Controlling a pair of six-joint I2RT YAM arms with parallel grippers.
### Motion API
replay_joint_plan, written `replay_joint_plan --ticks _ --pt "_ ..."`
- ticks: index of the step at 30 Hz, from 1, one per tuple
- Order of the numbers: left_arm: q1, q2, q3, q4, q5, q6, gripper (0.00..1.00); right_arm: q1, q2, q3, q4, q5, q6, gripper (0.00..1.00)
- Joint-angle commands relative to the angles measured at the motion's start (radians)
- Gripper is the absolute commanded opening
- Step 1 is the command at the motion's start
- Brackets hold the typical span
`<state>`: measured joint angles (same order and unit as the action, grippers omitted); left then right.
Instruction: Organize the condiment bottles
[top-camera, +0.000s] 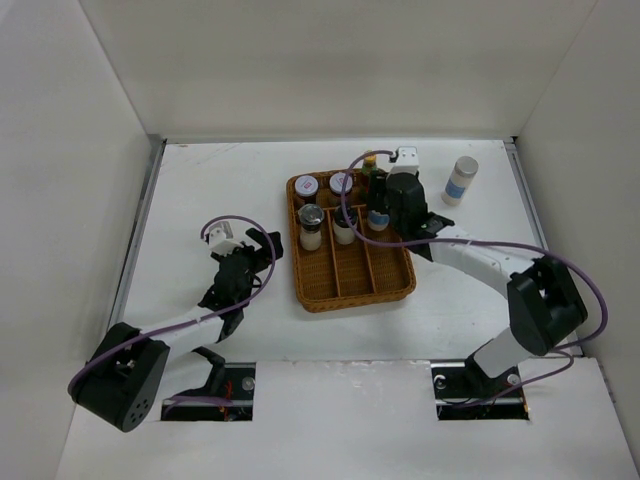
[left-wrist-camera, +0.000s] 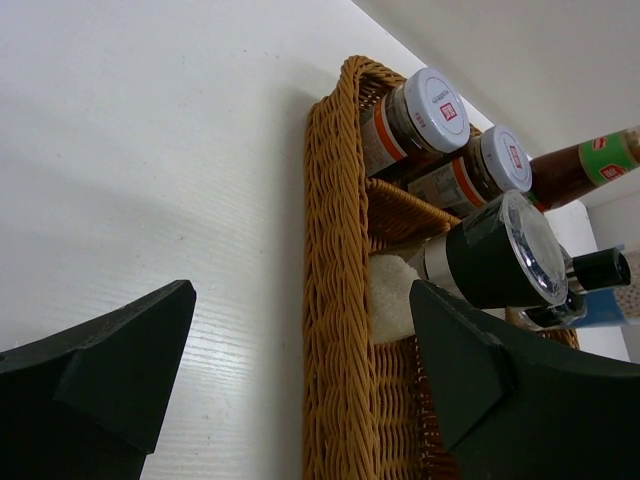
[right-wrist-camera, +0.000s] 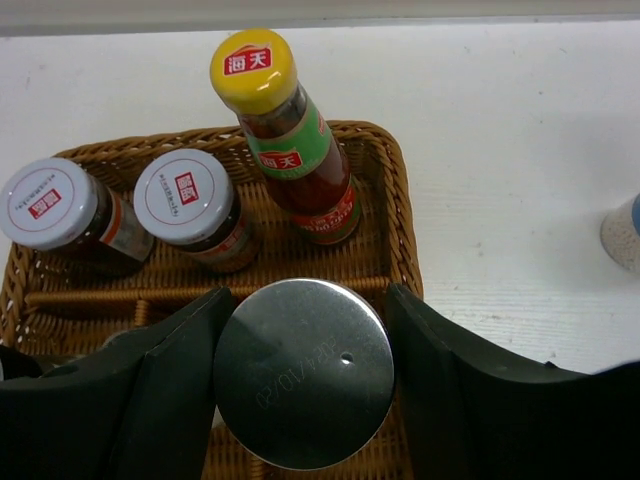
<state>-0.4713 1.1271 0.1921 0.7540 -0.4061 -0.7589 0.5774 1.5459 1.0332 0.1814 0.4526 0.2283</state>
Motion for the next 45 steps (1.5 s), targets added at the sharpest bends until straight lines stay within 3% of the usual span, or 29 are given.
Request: replay_joint_plan --ticks 1,9,13,17,24,28,32,36,45 --pt "0.004 -0.010 0.026 0.045 0.010 0.003 0.90 0.009 0.014 -0.008 0.144 0.005 0.005 0.54" --pt "-0.003 -0.012 0.026 0.048 0.001 0.003 0.90 0.009 0.053 -0.036 0.161 0.012 0.013 0.61" --pt "0.000 0.000 0.030 0.048 0.012 0.003 0.90 0.009 0.016 -0.030 0.144 0.015 0.011 0.86" --pt "-0.003 -0.003 0.029 0.048 0.003 0.003 0.90 0.008 -0.078 -0.039 0.121 0.024 0.022 0.97" --pt "-0.003 0.005 0.032 0.048 0.010 0.003 0.90 -0.136 -0.168 -0.062 0.128 0.064 0.032 0.99" --pt "-0.008 -0.010 0.029 0.048 0.003 0.004 0.90 -0.306 -0.090 -0.029 0.127 0.132 0.026 1.00" --pt "-0.002 -0.003 0.030 0.047 0.012 0.004 0.90 -0.435 0.023 0.066 0.086 0.100 0.026 1.00" --pt "-0.005 0.013 0.035 0.048 0.012 0.004 0.90 -0.488 0.127 0.178 -0.014 0.031 0.022 1.00" --pt "0.003 0.020 0.040 0.048 0.027 0.004 0.90 -0.528 0.304 0.297 -0.030 -0.048 0.019 1.00"
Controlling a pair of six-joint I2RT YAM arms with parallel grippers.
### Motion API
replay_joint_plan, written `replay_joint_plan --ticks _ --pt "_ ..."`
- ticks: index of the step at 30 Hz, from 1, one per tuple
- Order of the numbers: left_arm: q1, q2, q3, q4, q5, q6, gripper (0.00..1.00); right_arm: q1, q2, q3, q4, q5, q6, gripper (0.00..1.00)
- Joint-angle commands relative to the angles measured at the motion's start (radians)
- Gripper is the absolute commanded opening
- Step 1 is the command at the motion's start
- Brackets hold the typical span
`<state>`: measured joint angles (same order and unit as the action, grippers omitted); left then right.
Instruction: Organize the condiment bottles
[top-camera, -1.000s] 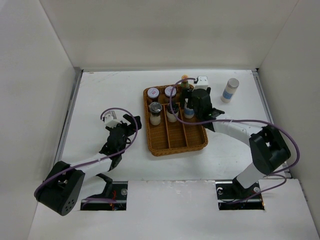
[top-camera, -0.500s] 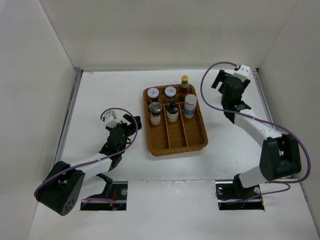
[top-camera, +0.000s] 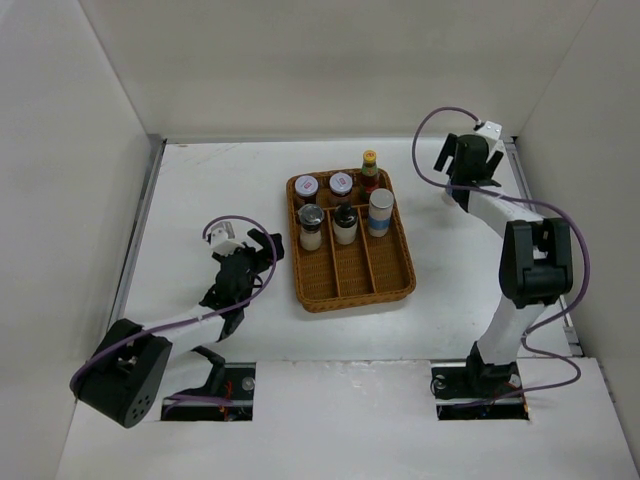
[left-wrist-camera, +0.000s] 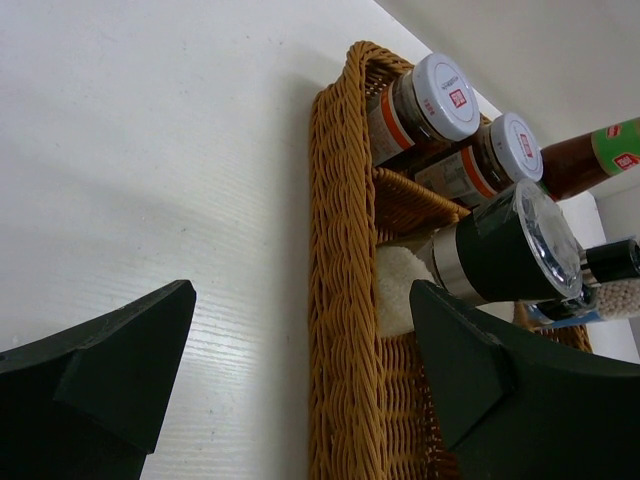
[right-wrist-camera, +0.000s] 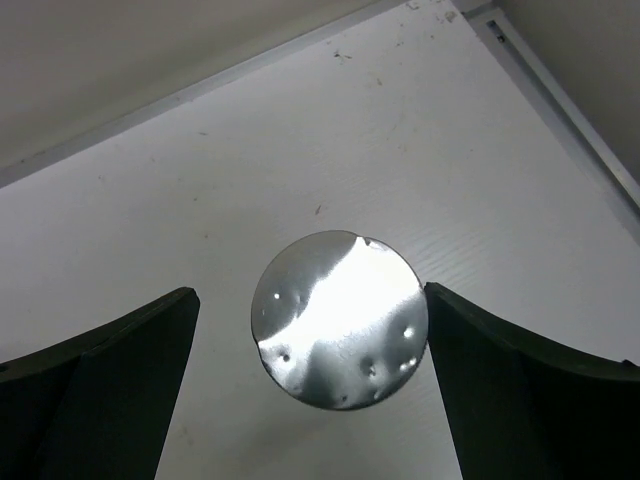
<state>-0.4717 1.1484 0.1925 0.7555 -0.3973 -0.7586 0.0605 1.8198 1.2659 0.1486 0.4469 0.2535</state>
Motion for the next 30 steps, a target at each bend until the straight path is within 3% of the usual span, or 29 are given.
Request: replay_joint_plan --ticks 1,4,9,13,21,27,30 --pt "0.000 -0.001 0.039 0.047 0.012 0.004 0.90 -0.014 0.039 0.069 0.008 -0.045 -0.007 0.99" --pt "0.005 0.011 0.042 0.047 0.018 0.004 0.90 -0.014 0.042 0.055 0.060 -0.043 -0.005 0.76" --pt "0.003 0.008 0.042 0.047 0.018 0.004 0.90 -0.006 -0.043 -0.045 0.141 0.033 -0.011 0.57" --pt "0.000 0.005 0.042 0.047 0.018 0.002 0.90 0.060 -0.213 -0.175 0.192 0.104 0.001 0.56" --pt "-0.002 -0.001 0.033 0.054 0.015 -0.001 0.90 0.320 -0.594 -0.448 0.149 0.294 -0.011 0.56" --pt "-0.005 -0.010 0.028 0.054 0.006 -0.002 0.90 0.504 -0.832 -0.523 0.027 0.314 -0.017 0.56" --pt "-0.003 -0.012 0.030 0.050 0.003 -0.002 0.90 0.613 -0.866 -0.524 -0.020 0.312 -0.016 0.56"
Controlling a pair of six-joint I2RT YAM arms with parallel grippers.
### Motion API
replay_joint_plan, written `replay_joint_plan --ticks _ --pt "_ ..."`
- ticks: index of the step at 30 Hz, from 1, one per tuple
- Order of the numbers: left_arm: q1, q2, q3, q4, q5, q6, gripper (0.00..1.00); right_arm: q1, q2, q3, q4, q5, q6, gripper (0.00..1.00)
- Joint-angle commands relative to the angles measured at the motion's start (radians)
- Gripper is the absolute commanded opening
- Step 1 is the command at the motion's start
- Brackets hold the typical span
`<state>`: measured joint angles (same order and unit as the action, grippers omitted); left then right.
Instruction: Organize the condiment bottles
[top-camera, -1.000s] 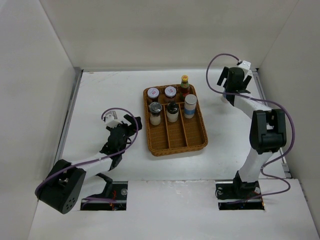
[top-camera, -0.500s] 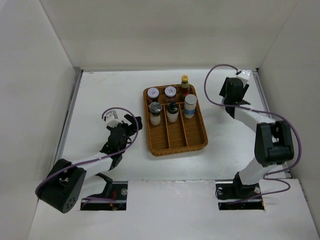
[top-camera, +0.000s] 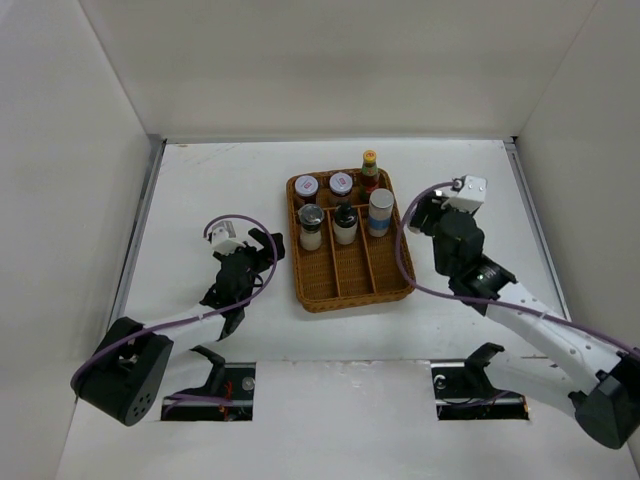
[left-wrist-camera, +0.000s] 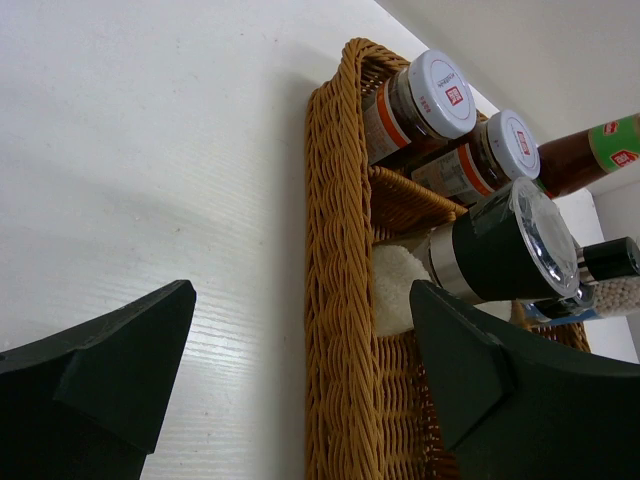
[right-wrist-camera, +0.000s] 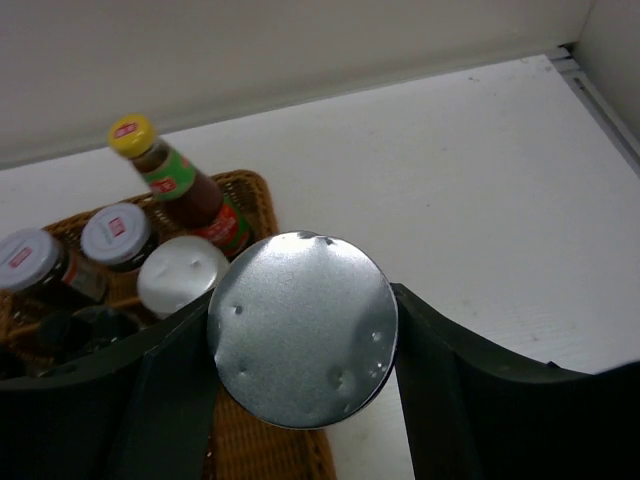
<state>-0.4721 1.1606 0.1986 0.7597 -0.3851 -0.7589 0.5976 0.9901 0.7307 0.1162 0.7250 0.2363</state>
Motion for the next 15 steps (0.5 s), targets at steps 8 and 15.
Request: replay_joint_plan --ticks 8,15 --pt "0.017 -0.068 0.012 0.029 -0.031 0.003 0.95 0.262 0.044 -0.002 0.003 0.017 0.028 0.56" --pt "0.026 -0.073 0.016 0.003 -0.057 0.007 0.98 0.270 0.070 -0.089 0.066 0.002 0.075 0.58"
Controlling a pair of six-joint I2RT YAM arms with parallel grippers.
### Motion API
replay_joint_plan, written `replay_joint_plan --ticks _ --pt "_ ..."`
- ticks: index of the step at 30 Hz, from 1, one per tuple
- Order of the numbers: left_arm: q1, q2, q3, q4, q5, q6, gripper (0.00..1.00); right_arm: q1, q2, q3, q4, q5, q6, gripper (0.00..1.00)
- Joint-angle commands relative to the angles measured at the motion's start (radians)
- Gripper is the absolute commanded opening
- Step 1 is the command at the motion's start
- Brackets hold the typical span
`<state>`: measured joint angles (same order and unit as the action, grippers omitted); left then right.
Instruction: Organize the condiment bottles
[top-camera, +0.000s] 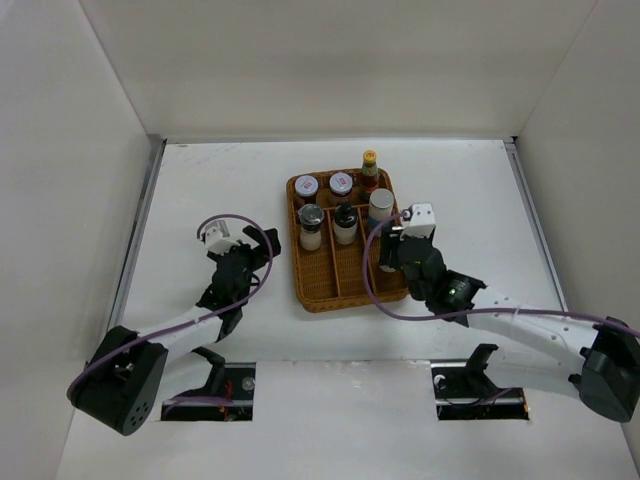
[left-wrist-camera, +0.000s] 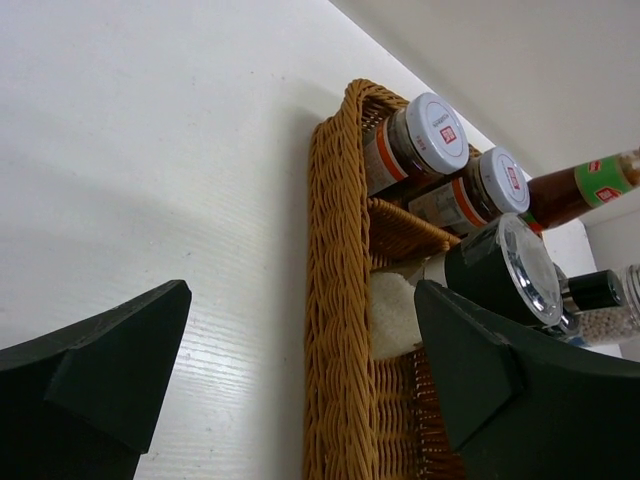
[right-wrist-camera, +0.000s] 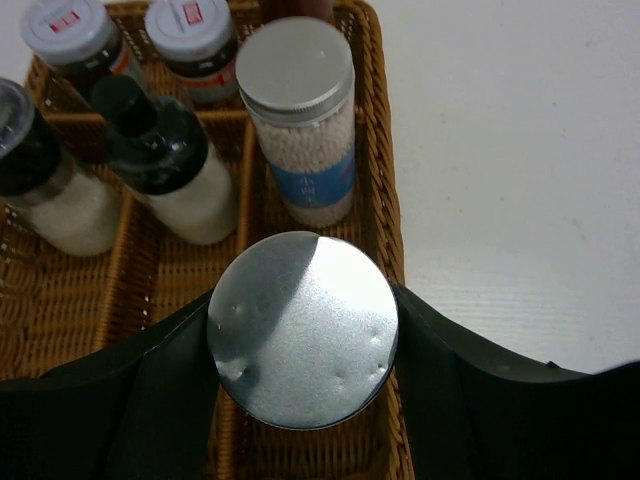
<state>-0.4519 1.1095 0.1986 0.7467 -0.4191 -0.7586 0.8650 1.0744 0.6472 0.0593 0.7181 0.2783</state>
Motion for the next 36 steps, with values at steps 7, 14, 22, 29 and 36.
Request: replay_joint_plan --ticks 7,14,22,29,36 --pt "0.015 0.015 0.053 -0.026 -0.030 0.025 1.00 -0.002 0.030 -0.061 0.132 -0.039 0.087 0.63" --pt "0.017 0.056 0.091 -0.058 -0.049 0.033 1.00 -0.036 -0.007 -0.066 0.122 -0.074 0.085 0.84" --pt "0.022 0.055 0.107 -0.072 -0.052 0.033 1.00 -0.112 -0.166 -0.021 0.143 -0.065 0.071 1.00" --pt "0.029 0.067 0.168 -0.190 -0.052 0.021 1.00 -0.336 -0.215 -0.070 0.246 -0.039 0.269 1.00" --pt "0.052 0.070 0.240 -0.332 -0.046 0.018 1.00 -0.519 -0.257 -0.214 0.221 -0.092 0.504 1.00"
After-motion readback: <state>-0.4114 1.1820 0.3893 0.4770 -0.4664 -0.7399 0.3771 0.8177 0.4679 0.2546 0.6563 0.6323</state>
